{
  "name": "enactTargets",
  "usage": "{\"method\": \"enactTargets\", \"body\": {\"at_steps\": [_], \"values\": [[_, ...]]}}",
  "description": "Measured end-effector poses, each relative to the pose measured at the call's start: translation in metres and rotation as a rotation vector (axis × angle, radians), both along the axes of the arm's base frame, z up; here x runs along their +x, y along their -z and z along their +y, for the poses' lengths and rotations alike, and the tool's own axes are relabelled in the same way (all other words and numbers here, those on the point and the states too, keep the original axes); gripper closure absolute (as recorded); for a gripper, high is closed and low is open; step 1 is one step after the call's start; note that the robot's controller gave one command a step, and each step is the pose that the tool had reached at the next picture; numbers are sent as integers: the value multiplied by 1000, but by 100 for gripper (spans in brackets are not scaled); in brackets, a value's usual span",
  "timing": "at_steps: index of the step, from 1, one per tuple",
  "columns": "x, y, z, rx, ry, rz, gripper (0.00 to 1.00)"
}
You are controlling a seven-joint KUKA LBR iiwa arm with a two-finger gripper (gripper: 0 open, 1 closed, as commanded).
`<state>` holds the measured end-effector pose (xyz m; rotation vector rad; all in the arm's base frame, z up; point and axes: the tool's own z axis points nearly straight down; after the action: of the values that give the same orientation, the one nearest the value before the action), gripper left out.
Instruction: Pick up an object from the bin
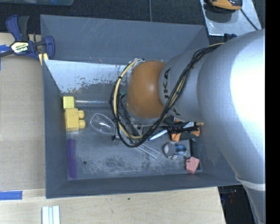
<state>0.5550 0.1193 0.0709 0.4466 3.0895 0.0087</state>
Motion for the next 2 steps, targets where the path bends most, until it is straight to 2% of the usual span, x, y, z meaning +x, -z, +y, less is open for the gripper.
{"method": "enactTargets", "body": {"at_steps": [1, 2], "values": [[0, 0, 0, 0, 1, 0, 100], [0, -16, 0, 0, 1, 0, 100]]}}
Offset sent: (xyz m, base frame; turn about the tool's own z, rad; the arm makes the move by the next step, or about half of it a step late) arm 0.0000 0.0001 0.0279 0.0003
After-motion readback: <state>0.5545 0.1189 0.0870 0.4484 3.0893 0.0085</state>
